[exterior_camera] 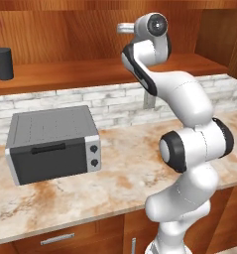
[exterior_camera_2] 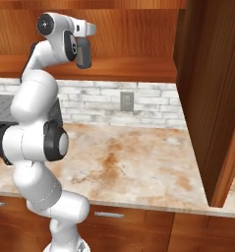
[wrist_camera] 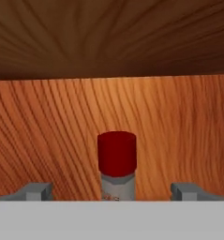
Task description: There is a bowl on the dining counter. Grab a lemon wedge from the fridge and place it in the bowl. Then get the liquor bottle and glass cup from the cabinet and place them next to the bowl.
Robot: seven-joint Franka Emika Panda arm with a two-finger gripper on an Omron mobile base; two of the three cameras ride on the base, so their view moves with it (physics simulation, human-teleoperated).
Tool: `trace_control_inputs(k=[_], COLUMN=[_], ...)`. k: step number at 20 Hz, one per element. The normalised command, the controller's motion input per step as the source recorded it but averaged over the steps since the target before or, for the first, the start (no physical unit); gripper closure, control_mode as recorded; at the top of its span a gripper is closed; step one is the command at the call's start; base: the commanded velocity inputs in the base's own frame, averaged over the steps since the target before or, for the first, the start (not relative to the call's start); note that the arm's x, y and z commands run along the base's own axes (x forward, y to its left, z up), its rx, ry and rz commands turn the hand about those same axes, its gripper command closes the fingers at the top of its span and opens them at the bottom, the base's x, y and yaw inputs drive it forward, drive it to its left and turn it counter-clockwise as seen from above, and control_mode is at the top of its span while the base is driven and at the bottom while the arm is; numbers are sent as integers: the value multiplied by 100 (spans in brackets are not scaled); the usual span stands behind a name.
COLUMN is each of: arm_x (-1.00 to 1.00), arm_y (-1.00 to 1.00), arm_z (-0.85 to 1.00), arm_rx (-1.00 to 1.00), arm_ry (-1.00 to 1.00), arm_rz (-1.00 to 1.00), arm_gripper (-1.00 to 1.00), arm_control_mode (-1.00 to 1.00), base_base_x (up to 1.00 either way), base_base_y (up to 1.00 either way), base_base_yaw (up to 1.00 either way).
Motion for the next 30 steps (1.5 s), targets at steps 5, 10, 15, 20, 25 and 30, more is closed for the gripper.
trace_control_inputs(k=[5, 10, 15, 20, 25, 30], arm_x=[20, 9, 6, 0, 0, -7], arm_y=[-8, -5, -1, 0, 0, 0], arm_z=[-1, -2, 0, 0, 0, -4], arm_rx=[2, 0, 0, 0, 0, 0], arm_ry=[-3, -2, 0, 0, 0, 0], arm_rz=[1, 3, 1, 0, 0, 0], arm_gripper=[-100, 100, 100, 100, 100, 100], arm_control_mode=[-100, -100, -100, -100, -100, -100], base_base_x=[0, 0, 0, 0, 0, 0], base_base_y=[0, 0, 0, 0, 0, 0], base_base_yaw=[0, 0, 0, 0, 0, 0])
